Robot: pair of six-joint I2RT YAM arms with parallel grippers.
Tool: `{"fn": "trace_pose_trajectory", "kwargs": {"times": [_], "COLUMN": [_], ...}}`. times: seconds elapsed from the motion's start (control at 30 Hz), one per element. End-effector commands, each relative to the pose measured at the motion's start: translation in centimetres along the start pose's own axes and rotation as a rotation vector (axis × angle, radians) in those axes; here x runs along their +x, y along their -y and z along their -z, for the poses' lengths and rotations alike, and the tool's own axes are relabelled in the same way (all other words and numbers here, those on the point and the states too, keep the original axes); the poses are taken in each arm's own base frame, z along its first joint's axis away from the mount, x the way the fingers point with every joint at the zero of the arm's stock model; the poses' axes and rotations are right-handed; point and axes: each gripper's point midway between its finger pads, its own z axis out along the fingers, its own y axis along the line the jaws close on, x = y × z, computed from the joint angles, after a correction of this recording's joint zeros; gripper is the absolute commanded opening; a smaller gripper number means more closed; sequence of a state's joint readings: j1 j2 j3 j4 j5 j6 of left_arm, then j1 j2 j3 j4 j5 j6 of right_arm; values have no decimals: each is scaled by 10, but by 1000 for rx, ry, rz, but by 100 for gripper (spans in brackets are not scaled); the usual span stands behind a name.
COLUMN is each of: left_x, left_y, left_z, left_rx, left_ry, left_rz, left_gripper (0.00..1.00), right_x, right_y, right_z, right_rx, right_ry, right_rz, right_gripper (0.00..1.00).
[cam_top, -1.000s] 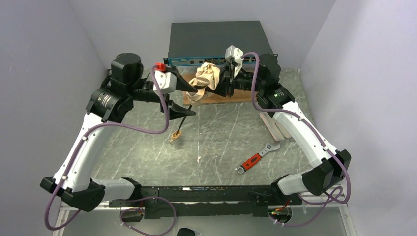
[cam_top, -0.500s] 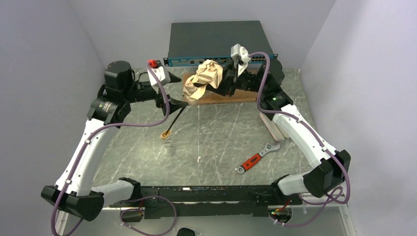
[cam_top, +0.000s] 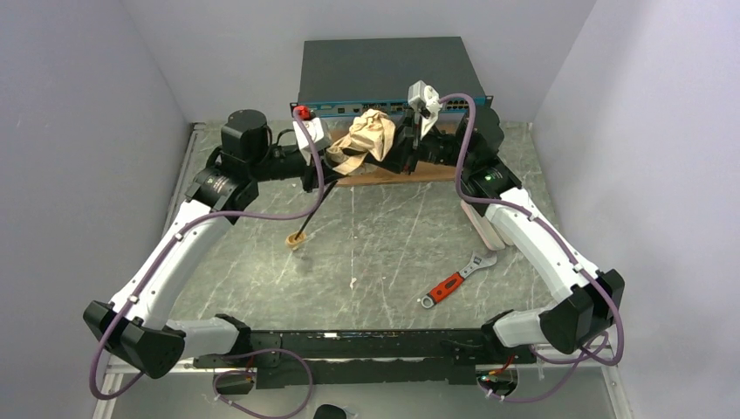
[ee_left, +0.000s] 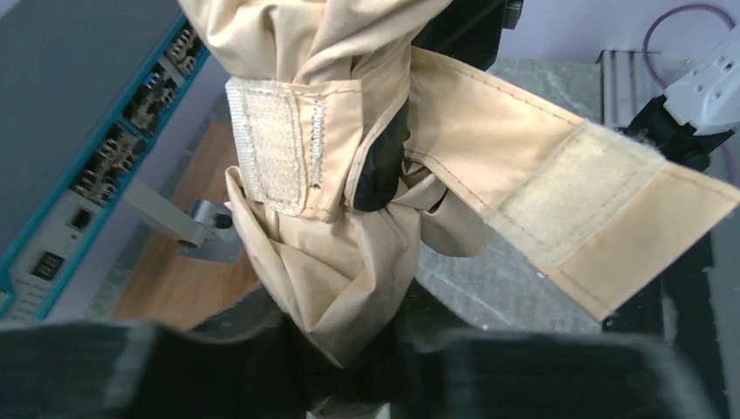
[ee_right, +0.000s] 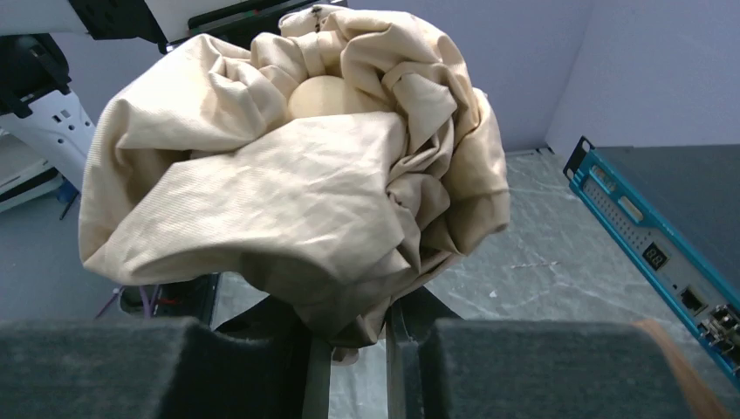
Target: Open the umbrella
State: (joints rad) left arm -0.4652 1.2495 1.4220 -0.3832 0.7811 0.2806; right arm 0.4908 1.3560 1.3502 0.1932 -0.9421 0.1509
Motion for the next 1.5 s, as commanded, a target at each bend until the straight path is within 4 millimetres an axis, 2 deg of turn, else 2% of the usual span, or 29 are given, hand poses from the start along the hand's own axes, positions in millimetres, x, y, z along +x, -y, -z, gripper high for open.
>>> {"fn": "trace_pose_trajectory", "kwargs": {"times": [0.0,0.03,0.1,0.17,0.2,0.3,0.4,0.5,0.57,0.7,0.77,0.93,1.07,1.13,1.23,1.37,1.47], "left_x": [4,3,-2,-8,-9,-14,-10,-10,-18,-53,-73,-115,-133,-142,-157,-177,-188], "left_y": [2,0,-3,-9,-13,-15,-14,-4,3,-5,-16,-39,-54,-60,-61,-58,-61], "left_z": [14,16,23,30,34,44,50,50,47,43,44,53,58,59,62,74,89], "left_rx": [-15,-14,8,-6,-28,-46,-58,-8,30,53,43,-45,-125,-137,-120,-129,-178], "left_ry": [13,16,35,37,28,-5,-41,-35,4,139,216,366,456,499,531,576,607], "left_rz": [26,40,54,25,-1,-133,-178,-152,-99,79,169,240,331,363,339,280,274], "left_gripper": [4,0,0,0,0,0,0,0,0,0,0,0,0,0,0,0,0], "right_x": [-45,-44,-37,-20,-3,28,23,6,-2,8,19,29,26,17,7,-6,-4], "right_y": [-8,-6,0,6,12,17,17,17,17,10,10,17,11,4,6,11,7], "right_z": [19,21,28,44,57,88,96,90,84,77,77,80,49,19,-17,-47,-67], "right_rx": [55,62,87,122,165,213,235,223,206,178,195,275,194,112,28,-25,-70], "right_ry": [82,74,29,-42,-99,-194,-202,-155,-131,-143,-150,-102,-34,-3,8,37,40], "right_rz": [98,85,61,39,2,-34,-18,-2,-7,-47,-49,-61,-98,-53,-20,-2,-2], "right_gripper": [0,8,37,64,77,89,93,94,93,91,91,92,93,93,92,92,90]}}
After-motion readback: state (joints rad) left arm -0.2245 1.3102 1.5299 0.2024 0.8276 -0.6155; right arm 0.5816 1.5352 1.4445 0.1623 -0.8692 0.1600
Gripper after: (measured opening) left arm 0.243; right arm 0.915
